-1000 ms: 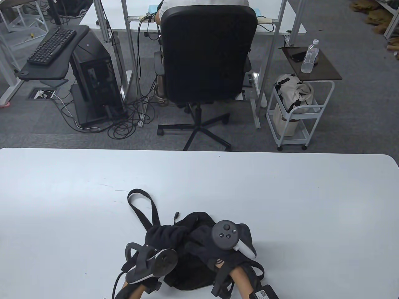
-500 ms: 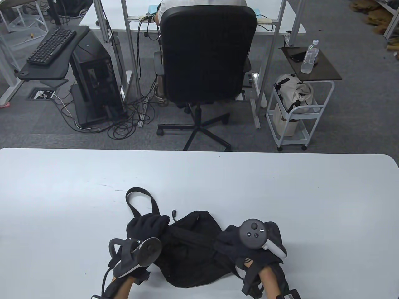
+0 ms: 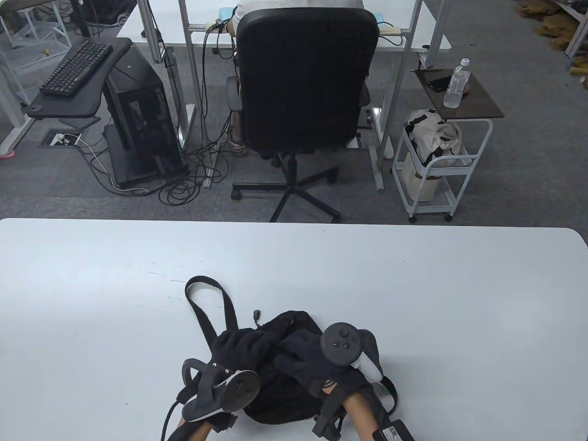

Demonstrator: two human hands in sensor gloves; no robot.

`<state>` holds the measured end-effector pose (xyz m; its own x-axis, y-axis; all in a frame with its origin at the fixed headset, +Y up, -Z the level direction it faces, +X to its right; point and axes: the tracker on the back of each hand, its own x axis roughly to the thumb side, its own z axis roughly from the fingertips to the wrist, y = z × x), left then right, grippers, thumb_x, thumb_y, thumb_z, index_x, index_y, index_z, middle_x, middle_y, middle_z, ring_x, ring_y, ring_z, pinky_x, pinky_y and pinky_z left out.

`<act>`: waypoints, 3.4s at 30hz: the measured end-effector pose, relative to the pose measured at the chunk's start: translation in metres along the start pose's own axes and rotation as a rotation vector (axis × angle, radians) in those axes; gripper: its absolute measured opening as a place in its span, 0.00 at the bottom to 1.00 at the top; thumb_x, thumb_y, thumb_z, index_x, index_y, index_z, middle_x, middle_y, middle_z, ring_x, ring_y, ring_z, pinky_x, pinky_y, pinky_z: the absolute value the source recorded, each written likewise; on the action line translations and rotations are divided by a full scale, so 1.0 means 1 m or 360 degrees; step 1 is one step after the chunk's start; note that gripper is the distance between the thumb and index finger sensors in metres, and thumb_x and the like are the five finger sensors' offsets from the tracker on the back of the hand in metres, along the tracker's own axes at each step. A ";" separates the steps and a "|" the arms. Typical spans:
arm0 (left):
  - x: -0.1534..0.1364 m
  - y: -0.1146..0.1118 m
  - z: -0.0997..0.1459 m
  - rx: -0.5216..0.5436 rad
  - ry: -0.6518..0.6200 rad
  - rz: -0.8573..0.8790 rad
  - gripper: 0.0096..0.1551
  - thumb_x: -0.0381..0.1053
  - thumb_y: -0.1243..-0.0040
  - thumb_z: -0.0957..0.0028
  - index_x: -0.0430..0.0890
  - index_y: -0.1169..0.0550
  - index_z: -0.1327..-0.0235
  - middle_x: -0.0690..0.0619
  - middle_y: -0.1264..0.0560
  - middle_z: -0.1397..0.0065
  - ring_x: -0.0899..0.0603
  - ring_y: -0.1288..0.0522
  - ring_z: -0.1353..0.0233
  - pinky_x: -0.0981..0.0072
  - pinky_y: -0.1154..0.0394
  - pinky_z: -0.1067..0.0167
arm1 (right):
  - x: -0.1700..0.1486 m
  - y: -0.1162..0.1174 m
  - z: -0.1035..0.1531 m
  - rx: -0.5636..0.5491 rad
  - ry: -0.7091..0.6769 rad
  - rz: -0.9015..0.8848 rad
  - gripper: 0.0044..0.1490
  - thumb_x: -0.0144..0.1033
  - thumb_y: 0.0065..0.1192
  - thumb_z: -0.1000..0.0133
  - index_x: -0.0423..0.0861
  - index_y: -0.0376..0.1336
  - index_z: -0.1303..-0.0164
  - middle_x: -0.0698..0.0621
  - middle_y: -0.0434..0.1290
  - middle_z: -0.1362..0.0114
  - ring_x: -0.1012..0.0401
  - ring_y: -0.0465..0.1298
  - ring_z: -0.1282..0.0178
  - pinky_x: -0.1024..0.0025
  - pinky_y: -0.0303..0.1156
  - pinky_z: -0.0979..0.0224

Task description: Pull shoulder strap to tighten

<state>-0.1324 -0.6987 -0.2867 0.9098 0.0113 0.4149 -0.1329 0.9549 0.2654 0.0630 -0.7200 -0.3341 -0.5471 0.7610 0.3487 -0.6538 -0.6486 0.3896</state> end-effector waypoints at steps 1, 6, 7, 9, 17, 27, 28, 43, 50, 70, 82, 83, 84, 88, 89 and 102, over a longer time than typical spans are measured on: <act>-0.002 -0.001 0.000 0.0003 -0.0001 0.0007 0.38 0.64 0.50 0.50 0.54 0.31 0.24 0.56 0.26 0.24 0.42 0.26 0.21 0.39 0.33 0.25 | 0.003 -0.003 0.001 -0.0037 0.0001 0.0064 0.22 0.50 0.58 0.43 0.47 0.72 0.51 0.45 0.73 0.40 0.43 0.70 0.39 0.32 0.55 0.26; -0.007 -0.004 -0.001 0.0008 0.0068 0.0000 0.38 0.63 0.50 0.49 0.54 0.31 0.24 0.55 0.26 0.23 0.42 0.27 0.20 0.37 0.34 0.25 | 0.003 -0.020 0.012 -0.0048 -0.0001 0.0330 0.21 0.49 0.57 0.42 0.47 0.73 0.53 0.46 0.74 0.42 0.44 0.70 0.41 0.35 0.57 0.26; -0.010 -0.005 -0.002 -0.0002 0.0085 -0.0006 0.38 0.63 0.51 0.49 0.55 0.31 0.23 0.56 0.26 0.23 0.42 0.27 0.20 0.37 0.33 0.25 | -0.001 -0.024 0.015 -0.0053 0.0010 0.0333 0.21 0.48 0.57 0.42 0.47 0.73 0.53 0.46 0.74 0.42 0.44 0.70 0.41 0.35 0.57 0.26; -0.020 -0.006 -0.001 0.0016 0.0149 0.0017 0.37 0.63 0.51 0.49 0.54 0.31 0.23 0.55 0.26 0.23 0.42 0.27 0.21 0.36 0.34 0.25 | -0.018 -0.042 0.026 -0.0042 0.0082 0.0308 0.21 0.48 0.58 0.42 0.46 0.73 0.53 0.45 0.73 0.41 0.44 0.69 0.40 0.34 0.56 0.26; -0.012 -0.001 0.000 0.0023 0.0133 -0.0013 0.37 0.63 0.50 0.49 0.54 0.31 0.23 0.55 0.26 0.23 0.42 0.26 0.21 0.37 0.34 0.25 | -0.015 -0.035 0.028 0.0057 0.0159 0.0566 0.40 0.59 0.54 0.46 0.49 0.65 0.27 0.44 0.64 0.20 0.39 0.64 0.26 0.28 0.51 0.25; -0.005 -0.002 -0.001 0.0020 0.0050 0.0038 0.38 0.63 0.50 0.49 0.55 0.31 0.23 0.55 0.25 0.24 0.43 0.26 0.21 0.38 0.33 0.25 | 0.003 0.004 -0.002 -0.0037 0.0015 -0.0086 0.24 0.50 0.56 0.43 0.46 0.71 0.48 0.44 0.73 0.40 0.42 0.69 0.37 0.31 0.53 0.25; -0.006 -0.003 -0.002 0.0009 0.0044 0.0106 0.38 0.63 0.50 0.49 0.55 0.31 0.23 0.55 0.25 0.24 0.43 0.26 0.21 0.38 0.34 0.25 | 0.006 0.003 -0.002 -0.0016 -0.0006 -0.0003 0.23 0.49 0.57 0.43 0.46 0.71 0.50 0.44 0.73 0.41 0.43 0.69 0.40 0.32 0.55 0.26; -0.031 -0.007 -0.002 -0.0015 0.0210 0.0059 0.37 0.65 0.51 0.50 0.58 0.29 0.24 0.57 0.29 0.21 0.41 0.28 0.20 0.35 0.35 0.25 | -0.009 -0.034 0.017 0.0020 0.0075 0.0266 0.21 0.48 0.57 0.42 0.47 0.73 0.52 0.45 0.74 0.44 0.44 0.70 0.43 0.35 0.59 0.28; -0.048 -0.025 -0.001 -0.0103 0.0294 0.0099 0.38 0.65 0.50 0.50 0.57 0.28 0.24 0.55 0.29 0.21 0.41 0.28 0.21 0.34 0.35 0.25 | -0.042 -0.054 0.026 0.0042 0.0226 0.0212 0.22 0.47 0.57 0.42 0.46 0.73 0.52 0.44 0.74 0.44 0.43 0.70 0.42 0.34 0.58 0.27; -0.048 -0.046 0.005 -0.0317 0.0180 -0.0090 0.38 0.64 0.47 0.50 0.53 0.29 0.25 0.53 0.26 0.25 0.44 0.23 0.26 0.41 0.31 0.26 | 0.011 -0.022 -0.022 0.0131 0.0402 0.0627 0.43 0.57 0.57 0.43 0.44 0.61 0.23 0.38 0.58 0.18 0.36 0.61 0.28 0.29 0.51 0.25; -0.052 -0.048 0.006 -0.0360 0.0173 -0.0041 0.38 0.64 0.47 0.50 0.53 0.30 0.25 0.53 0.26 0.25 0.44 0.23 0.26 0.41 0.30 0.26 | -0.011 0.040 -0.076 0.0677 0.0790 0.0962 0.46 0.58 0.65 0.50 0.43 0.59 0.27 0.39 0.54 0.20 0.38 0.57 0.30 0.33 0.50 0.24; -0.051 -0.049 0.006 -0.0360 0.0168 -0.0053 0.38 0.64 0.47 0.50 0.53 0.30 0.25 0.53 0.26 0.25 0.44 0.23 0.26 0.41 0.30 0.26 | -0.011 0.042 -0.076 0.0697 0.0774 0.0941 0.43 0.57 0.66 0.49 0.43 0.61 0.31 0.40 0.55 0.21 0.39 0.58 0.30 0.34 0.51 0.24; -0.051 -0.049 0.006 -0.0364 0.0166 -0.0061 0.38 0.64 0.47 0.50 0.53 0.29 0.26 0.53 0.26 0.25 0.44 0.23 0.26 0.41 0.30 0.26 | -0.011 0.043 -0.076 0.0713 0.0753 0.0926 0.39 0.55 0.66 0.49 0.43 0.63 0.34 0.40 0.55 0.22 0.39 0.58 0.31 0.34 0.51 0.24; -0.052 -0.050 0.007 -0.0369 0.0169 -0.0056 0.38 0.64 0.47 0.50 0.53 0.30 0.26 0.53 0.26 0.25 0.44 0.23 0.27 0.41 0.30 0.26 | -0.007 0.040 -0.075 0.0749 0.0680 0.0800 0.24 0.46 0.67 0.45 0.45 0.69 0.45 0.40 0.57 0.23 0.39 0.59 0.32 0.34 0.52 0.24; -0.053 -0.050 0.007 -0.0371 0.0174 -0.0046 0.38 0.64 0.47 0.50 0.53 0.30 0.26 0.53 0.26 0.25 0.44 0.23 0.26 0.41 0.30 0.26 | -0.005 0.036 -0.074 0.0764 0.0639 0.0736 0.23 0.46 0.68 0.45 0.44 0.70 0.46 0.40 0.57 0.23 0.39 0.59 0.32 0.34 0.52 0.24; -0.056 -0.050 0.006 -0.0380 0.0174 0.0039 0.38 0.64 0.47 0.51 0.53 0.30 0.25 0.53 0.26 0.24 0.44 0.23 0.26 0.41 0.31 0.26 | 0.003 0.005 -0.064 0.0629 0.0139 -0.0025 0.22 0.43 0.77 0.47 0.38 0.76 0.57 0.44 0.74 0.29 0.48 0.83 0.38 0.55 0.82 0.36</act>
<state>-0.1793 -0.7491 -0.3178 0.9462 0.0548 0.3189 -0.0706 0.9968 0.0384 0.0244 -0.7198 -0.3860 -0.5923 0.7581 0.2729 -0.4204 -0.5797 0.6980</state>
